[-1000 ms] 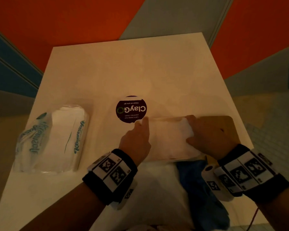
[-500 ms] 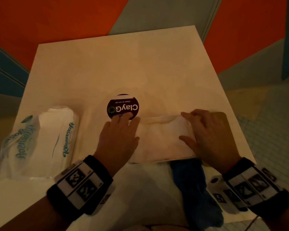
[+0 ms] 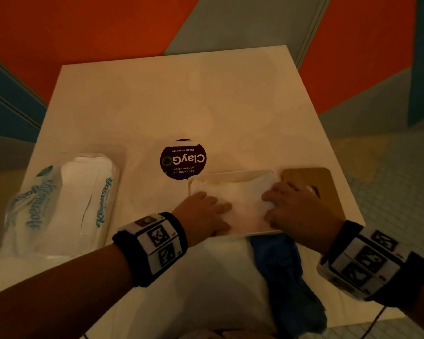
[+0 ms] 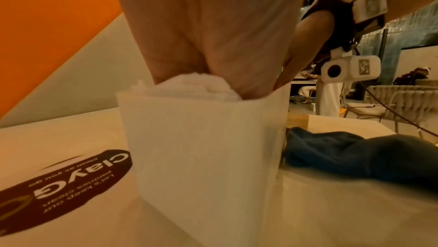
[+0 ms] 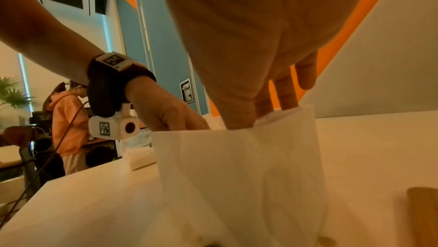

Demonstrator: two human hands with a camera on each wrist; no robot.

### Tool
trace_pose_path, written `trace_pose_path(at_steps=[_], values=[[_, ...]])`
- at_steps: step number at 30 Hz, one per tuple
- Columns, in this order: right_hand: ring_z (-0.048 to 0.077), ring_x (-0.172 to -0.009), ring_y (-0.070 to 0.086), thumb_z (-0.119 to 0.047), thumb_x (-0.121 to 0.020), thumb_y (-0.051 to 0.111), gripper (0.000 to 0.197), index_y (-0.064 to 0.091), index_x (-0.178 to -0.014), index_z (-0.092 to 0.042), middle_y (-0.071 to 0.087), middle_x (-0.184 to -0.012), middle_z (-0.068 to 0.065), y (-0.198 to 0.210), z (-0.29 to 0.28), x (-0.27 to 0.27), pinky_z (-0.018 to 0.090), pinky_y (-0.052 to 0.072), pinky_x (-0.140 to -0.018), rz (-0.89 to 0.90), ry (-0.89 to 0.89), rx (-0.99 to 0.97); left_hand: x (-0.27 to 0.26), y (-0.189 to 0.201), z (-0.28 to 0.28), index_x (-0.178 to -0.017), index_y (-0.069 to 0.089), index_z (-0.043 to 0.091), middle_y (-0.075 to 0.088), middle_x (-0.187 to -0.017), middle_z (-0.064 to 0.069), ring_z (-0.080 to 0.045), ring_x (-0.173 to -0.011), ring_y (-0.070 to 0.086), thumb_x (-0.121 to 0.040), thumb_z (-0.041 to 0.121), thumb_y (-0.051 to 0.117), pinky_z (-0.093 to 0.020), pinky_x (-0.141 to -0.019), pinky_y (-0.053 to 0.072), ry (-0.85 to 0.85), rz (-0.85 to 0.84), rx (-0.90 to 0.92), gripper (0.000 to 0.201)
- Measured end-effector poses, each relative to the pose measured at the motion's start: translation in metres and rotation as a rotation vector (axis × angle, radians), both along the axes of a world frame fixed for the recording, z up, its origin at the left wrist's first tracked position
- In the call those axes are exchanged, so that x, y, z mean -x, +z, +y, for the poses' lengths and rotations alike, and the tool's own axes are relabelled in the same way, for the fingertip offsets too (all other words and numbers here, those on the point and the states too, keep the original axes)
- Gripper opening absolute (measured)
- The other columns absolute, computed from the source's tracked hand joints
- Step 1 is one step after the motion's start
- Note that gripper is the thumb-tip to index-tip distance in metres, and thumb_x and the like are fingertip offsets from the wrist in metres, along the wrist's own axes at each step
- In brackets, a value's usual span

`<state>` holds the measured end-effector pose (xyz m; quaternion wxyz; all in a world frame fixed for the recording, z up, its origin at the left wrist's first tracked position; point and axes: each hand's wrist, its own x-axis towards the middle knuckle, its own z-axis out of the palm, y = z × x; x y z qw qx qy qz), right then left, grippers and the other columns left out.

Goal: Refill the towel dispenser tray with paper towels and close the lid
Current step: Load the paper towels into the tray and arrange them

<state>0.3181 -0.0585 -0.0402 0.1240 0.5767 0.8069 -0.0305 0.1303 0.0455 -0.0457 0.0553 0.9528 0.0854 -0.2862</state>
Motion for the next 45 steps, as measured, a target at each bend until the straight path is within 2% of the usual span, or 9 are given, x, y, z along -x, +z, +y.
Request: trace_pose_path(at_steps=[3,6,11,15,18,24,33,38,45], values=[[0.027,-0.071,0.069,-0.035,-0.032,0.089,0.029,0.069,-0.051,-0.029,0.074,-0.079,0.005,0.005,0.002,0.003,0.036,0.054,-0.069,0.026,-0.040,-0.044,0.002,0.007,-0.001,-0.132,0.038,0.027,0.016,-0.153,-0.007,-0.032,-0.136,0.023,-0.091,0.030,0.047,-0.050,-0.113,0.013,0.047,-0.014,-0.105,0.043],[0.035,-0.090,0.068,-0.034,-0.040,0.088,0.036,0.074,-0.071,-0.022,0.072,-0.099,0.016,0.008,0.006,-0.001,0.048,0.032,-0.093,0.022,-0.094,-0.127,0.007,0.012,-0.001,-0.137,0.030,0.020,0.013,-0.153,-0.013,-0.035,-0.139,0.013,-0.091,0.038,0.043,-0.054,-0.114,0.001,0.139,0.022,-0.214,0.051],[0.040,-0.094,0.066,-0.032,-0.047,0.088,0.039,0.073,-0.078,-0.013,0.070,-0.098,0.025,-0.003,0.009,-0.006,0.058,0.014,-0.102,-0.104,-0.136,-0.046,0.010,0.015,0.001,-0.136,0.033,0.021,0.021,-0.152,-0.010,-0.031,-0.140,0.014,-0.093,0.044,0.032,-0.053,-0.114,0.000,0.219,0.062,-0.187,0.049],[0.040,-0.100,0.064,-0.042,-0.080,0.047,0.036,0.071,-0.091,-0.017,0.068,-0.105,0.023,0.000,0.007,-0.007,0.053,-0.007,-0.109,-0.063,-0.173,-0.080,0.030,0.027,0.018,-0.126,0.049,0.023,0.043,-0.143,-0.002,-0.021,-0.131,0.038,-0.092,0.039,0.041,-0.038,-0.111,0.021,0.581,-0.423,0.076,0.039],[0.039,-0.104,0.062,-0.049,-0.094,0.007,0.069,0.070,-0.096,-0.021,0.067,-0.112,0.020,0.012,0.010,0.014,0.065,0.013,-0.105,0.030,-0.221,-0.133,0.079,0.029,0.048,-0.109,0.063,0.008,0.063,-0.116,-0.016,-0.030,-0.102,0.059,-0.086,0.013,0.057,-0.018,-0.086,0.037,1.007,-0.882,0.150,0.024],[0.032,-0.107,0.062,-0.044,-0.072,0.059,0.026,0.067,-0.093,-0.032,0.068,-0.113,0.009,0.020,0.038,0.106,0.064,0.020,-0.102,0.167,-0.069,-0.235,0.193,-0.004,0.100,-0.128,0.044,0.002,0.046,-0.136,-0.022,-0.039,-0.119,0.047,-0.085,0.011,0.058,-0.043,-0.101,0.035,1.571,-0.512,0.048,0.047],[0.031,-0.108,0.061,-0.029,-0.056,0.083,0.036,0.069,-0.090,-0.029,0.069,-0.111,0.007,0.006,0.107,0.251,0.069,0.022,-0.092,0.423,0.129,0.018,0.236,-0.049,0.105,-0.133,0.033,0.005,0.043,-0.135,-0.024,-0.038,-0.124,0.040,-0.072,0.015,0.072,-0.046,-0.106,0.032,1.616,-0.500,0.130,0.073],[0.030,-0.138,0.022,-0.027,-0.091,0.050,0.037,0.049,-0.127,-0.018,0.035,-0.146,0.012,-0.012,0.140,0.287,0.056,-0.007,-0.112,0.371,0.115,0.164,0.243,-0.055,0.106,-0.136,0.029,0.007,0.036,-0.142,-0.019,-0.034,-0.130,0.033,-0.074,0.017,0.071,-0.041,-0.107,0.028,1.643,-0.565,0.220,0.075],[0.026,-0.138,0.019,-0.038,-0.095,0.037,0.040,0.046,-0.129,-0.021,0.032,-0.145,0.009,-0.027,0.147,0.305,0.057,-0.014,-0.109,0.149,0.069,0.307,0.244,-0.050,0.101,-0.139,0.019,0.009,0.028,-0.143,-0.017,-0.035,-0.131,0.024,-0.076,0.018,0.067,-0.045,-0.108,0.025,1.572,-0.591,0.152,0.079]])
